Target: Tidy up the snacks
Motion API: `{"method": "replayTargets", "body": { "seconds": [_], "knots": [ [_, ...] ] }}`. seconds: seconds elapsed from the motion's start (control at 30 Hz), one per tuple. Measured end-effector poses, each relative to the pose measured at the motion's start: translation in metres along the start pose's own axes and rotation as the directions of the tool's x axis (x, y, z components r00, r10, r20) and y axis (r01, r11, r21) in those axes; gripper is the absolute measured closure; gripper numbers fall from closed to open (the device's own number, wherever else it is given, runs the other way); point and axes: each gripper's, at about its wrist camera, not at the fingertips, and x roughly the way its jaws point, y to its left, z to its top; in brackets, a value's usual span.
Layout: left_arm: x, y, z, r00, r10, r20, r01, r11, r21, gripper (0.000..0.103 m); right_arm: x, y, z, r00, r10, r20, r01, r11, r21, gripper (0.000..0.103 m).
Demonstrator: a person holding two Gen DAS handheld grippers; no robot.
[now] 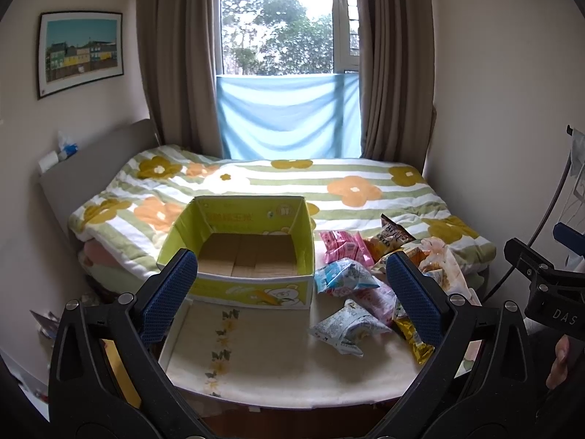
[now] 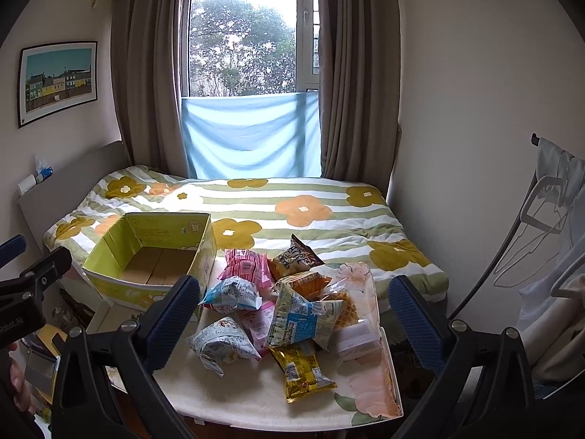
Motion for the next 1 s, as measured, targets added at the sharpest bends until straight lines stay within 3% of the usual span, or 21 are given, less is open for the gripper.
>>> {"method": "replayTargets", "body": {
  "seconds": [1.0],
  "knots": [
    [0.016,0.003,0.001,1.000,-0.004,-0.016,0.004,1.000,0.000,0.001,0.006,0.005,0.003,1.000,0.000,-0.005,0.000,1.000,-0.005,0.001]
  ]
}}
